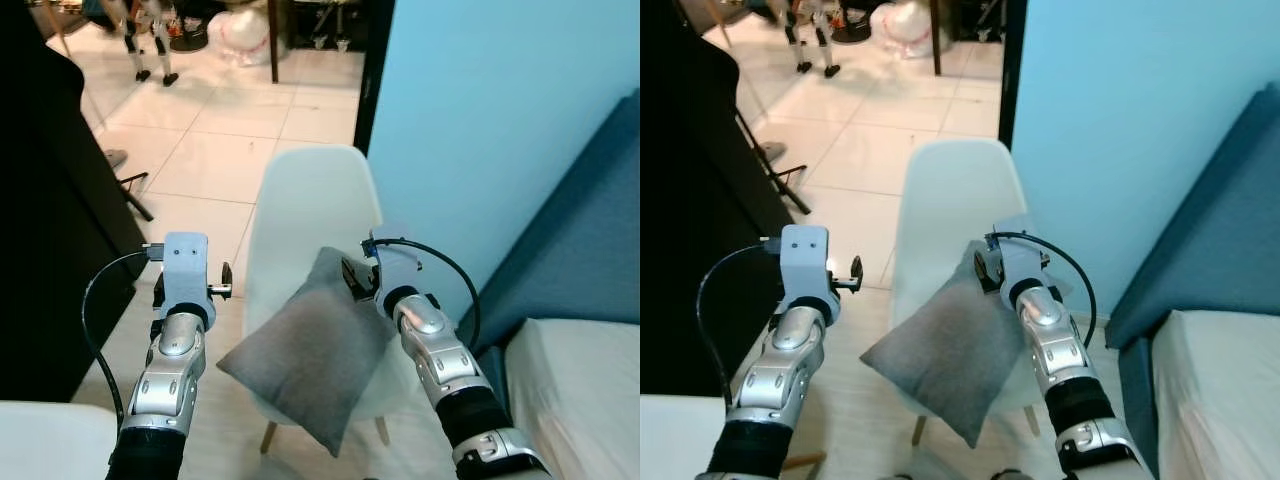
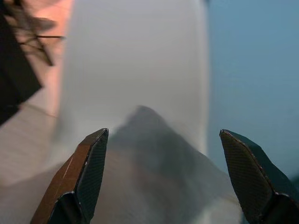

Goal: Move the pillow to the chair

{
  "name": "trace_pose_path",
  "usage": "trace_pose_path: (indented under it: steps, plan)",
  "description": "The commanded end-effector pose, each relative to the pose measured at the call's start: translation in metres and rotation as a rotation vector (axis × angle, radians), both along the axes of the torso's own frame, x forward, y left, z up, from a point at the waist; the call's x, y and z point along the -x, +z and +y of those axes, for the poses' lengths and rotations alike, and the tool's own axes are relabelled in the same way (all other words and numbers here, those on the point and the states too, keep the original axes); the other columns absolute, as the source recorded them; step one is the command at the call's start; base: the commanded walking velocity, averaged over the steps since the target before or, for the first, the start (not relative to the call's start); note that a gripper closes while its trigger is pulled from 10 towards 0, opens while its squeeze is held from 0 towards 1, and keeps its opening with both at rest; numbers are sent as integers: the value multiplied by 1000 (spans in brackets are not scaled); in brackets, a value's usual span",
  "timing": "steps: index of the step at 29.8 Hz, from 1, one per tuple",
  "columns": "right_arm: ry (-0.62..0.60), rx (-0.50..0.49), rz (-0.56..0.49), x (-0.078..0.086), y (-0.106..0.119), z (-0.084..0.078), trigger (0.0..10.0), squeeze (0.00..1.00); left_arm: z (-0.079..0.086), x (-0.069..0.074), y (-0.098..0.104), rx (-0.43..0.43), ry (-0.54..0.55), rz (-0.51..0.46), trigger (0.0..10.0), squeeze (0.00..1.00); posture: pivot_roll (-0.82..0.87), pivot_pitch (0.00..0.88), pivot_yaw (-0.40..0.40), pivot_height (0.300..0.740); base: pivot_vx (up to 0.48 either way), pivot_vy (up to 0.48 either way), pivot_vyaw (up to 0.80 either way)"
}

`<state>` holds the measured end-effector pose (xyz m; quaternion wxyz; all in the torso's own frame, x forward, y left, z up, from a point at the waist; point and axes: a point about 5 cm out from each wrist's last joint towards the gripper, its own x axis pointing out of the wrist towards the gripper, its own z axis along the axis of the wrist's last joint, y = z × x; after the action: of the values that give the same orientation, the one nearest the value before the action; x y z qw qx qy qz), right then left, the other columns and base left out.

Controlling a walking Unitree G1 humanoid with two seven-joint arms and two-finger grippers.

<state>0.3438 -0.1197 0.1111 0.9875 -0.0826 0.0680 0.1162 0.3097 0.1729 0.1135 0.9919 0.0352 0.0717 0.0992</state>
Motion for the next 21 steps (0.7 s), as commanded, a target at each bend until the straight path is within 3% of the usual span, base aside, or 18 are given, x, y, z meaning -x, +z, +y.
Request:
trace_pose_path:
  steps: [1, 21]
  plan:
    - [-13, -15, 19, 2, -3, -4, 10000, 0, -1, 0, -2, 3, 2, 10, 10000, 0, 9, 109, -16, 721, 0, 0, -800]
    - [-20, -8, 21, 1, -2, -5, 10000, 0, -2, -1, -2, -3, -8, 9, 10000, 0, 9, 101, -13, 721, 0, 0, -800]
